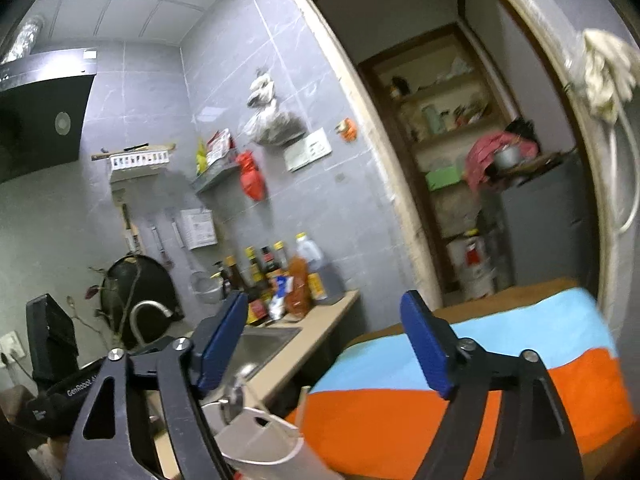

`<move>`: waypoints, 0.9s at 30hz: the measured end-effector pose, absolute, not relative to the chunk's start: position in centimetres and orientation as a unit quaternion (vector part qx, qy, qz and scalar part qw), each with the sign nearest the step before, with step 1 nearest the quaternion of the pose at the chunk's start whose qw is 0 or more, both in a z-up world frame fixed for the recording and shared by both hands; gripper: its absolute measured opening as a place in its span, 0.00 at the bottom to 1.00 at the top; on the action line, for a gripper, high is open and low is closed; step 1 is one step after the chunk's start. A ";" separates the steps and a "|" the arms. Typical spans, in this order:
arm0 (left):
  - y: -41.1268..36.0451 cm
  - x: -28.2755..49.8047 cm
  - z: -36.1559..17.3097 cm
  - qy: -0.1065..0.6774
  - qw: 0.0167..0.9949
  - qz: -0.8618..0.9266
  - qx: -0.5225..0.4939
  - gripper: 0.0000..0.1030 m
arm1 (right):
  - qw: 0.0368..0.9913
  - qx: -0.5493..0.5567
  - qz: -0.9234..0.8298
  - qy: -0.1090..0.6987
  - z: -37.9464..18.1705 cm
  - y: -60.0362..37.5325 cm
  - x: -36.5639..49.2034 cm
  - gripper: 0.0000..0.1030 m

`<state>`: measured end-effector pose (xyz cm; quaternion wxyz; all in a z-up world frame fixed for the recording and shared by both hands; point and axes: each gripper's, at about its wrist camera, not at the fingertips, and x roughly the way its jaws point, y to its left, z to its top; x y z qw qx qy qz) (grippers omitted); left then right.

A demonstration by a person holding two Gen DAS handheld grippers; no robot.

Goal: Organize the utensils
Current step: 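Open both grippers over the white basket to release the utensils, then move both tools back down to the remaining utensils on the cloth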

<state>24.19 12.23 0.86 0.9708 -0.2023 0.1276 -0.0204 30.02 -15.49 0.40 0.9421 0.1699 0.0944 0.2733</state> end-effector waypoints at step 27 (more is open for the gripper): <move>-1.9 26.2 -0.5 0.145 0.983 -0.036 -0.109 1.00 | 0.974 0.114 0.135 0.140 -1.5 -30.8 28.7 0.99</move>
